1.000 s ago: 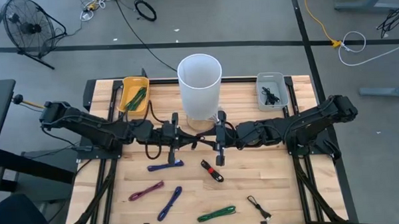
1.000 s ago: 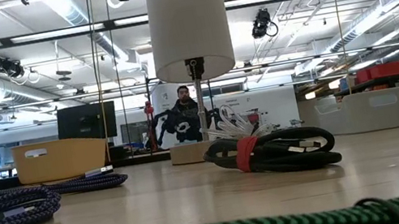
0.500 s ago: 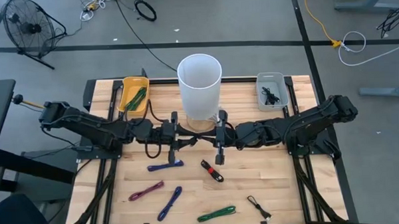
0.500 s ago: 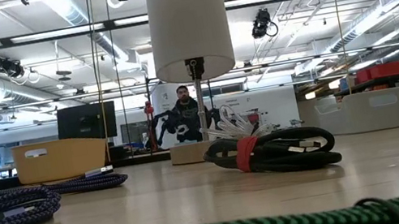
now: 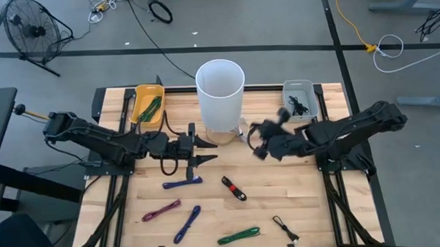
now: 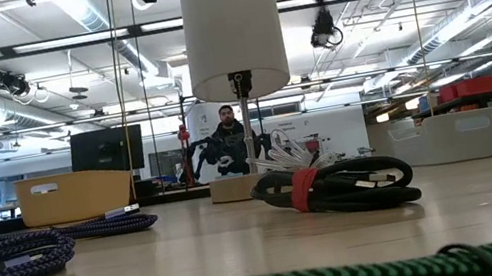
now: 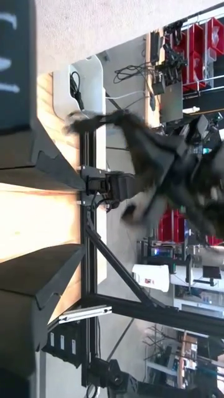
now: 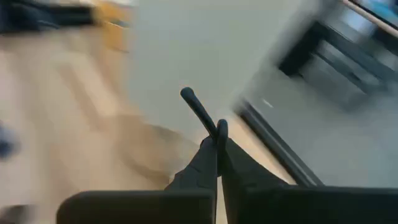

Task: Pick & Place USB Port
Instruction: Put the black USB cable into the gray bin

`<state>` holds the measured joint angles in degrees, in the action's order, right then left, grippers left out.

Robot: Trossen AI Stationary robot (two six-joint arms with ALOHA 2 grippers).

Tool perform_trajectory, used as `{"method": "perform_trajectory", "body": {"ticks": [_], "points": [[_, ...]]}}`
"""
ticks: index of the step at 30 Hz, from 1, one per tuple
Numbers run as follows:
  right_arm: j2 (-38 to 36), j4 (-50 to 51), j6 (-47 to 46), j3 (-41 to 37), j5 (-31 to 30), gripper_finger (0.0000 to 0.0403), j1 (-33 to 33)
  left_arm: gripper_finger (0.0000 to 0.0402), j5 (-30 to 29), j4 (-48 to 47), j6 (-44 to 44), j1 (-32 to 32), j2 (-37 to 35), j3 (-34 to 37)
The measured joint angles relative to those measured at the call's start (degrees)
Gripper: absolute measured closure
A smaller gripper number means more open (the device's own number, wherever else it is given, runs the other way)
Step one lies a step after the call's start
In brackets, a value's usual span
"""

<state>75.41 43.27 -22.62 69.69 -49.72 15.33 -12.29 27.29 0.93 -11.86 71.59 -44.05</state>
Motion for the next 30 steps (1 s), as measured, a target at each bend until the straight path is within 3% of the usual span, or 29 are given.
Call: {"method": "perform_trajectory", "body": {"ticks": [6,11,16,24,30], "points": [[-3.27,18.1,-14.68,0.0,-4.85,0.0403,-8.0,0.0246,-0.02,-0.07,0.31,-0.04,0.0,0.0],[-3.71,21.68,-14.42,-0.01,-3.75,0.0403,-18.9,0.0246,-0.12,-0.08,0.33,-0.02,0.0,0.0],[-4.18,14.23,-4.2,-3.14,3.56,0.0403,-33.26,0.0246,-0.11,-0.05,0.36,-0.02,0.0,0.0],[-4.24,-0.19,7.99,-13.53,22.14,0.0403,-57.91,0.0246,-0.05,-0.04,1.52,-0.02,0.0,0.0],[-4.24,-0.27,10.89,-16.74,30.27,0.0403,-68.8,0.0246,0.08,-0.06,1.53,-0.02,0.0,0.0]]}}
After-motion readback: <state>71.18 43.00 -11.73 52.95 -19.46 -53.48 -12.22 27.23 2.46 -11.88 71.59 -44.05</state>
